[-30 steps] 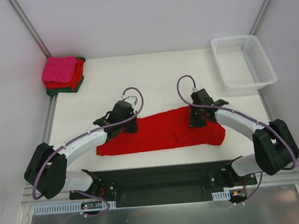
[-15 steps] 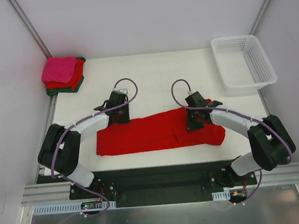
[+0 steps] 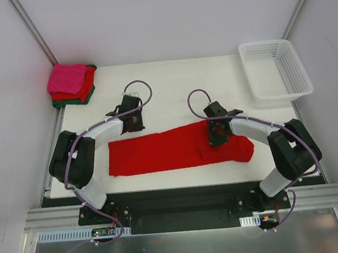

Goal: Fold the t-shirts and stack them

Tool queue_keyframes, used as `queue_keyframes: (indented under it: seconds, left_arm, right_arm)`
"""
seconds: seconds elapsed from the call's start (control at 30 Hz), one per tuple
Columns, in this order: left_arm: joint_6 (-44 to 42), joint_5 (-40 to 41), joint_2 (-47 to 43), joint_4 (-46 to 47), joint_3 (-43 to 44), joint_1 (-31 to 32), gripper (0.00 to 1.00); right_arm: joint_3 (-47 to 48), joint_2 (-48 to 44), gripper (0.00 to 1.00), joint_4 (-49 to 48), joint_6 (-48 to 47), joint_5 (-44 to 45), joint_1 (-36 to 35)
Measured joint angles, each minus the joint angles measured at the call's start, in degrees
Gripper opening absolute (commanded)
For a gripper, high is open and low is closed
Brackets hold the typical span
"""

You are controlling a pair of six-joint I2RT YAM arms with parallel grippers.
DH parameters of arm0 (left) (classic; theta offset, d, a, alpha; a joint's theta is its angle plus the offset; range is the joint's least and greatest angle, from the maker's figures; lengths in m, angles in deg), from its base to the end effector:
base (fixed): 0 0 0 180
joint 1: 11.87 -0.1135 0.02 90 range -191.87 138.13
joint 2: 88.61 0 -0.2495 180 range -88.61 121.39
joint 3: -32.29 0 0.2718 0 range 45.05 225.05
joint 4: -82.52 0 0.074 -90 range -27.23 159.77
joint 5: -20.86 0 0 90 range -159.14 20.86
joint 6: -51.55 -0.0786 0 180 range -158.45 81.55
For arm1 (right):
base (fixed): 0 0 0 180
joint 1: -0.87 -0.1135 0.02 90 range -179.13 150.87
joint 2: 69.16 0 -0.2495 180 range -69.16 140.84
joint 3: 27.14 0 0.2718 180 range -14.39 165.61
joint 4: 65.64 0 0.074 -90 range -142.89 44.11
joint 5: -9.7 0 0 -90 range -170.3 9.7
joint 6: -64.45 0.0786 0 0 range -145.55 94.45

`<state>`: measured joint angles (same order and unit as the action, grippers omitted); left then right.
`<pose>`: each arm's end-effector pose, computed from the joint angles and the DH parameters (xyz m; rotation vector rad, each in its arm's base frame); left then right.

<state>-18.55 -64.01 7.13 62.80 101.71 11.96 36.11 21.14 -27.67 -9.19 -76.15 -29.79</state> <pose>0.3635 -0.1529 0.1316 0.0387 2.3854 -0.2594 0.2848 0.1622 0.1013 -0.3157 2.6912 0.1494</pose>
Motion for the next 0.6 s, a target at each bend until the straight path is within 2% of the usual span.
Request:
queue_keyframes:
  seconds: [0.6]
  left_arm:
    - [0.2, 1.5, 3.1, -4.3, 0.3, -1.4, 0.0]
  right_arm:
    - [10.8, 9.0, 0.02, 5.7, -2.8, 5.1, -0.2]
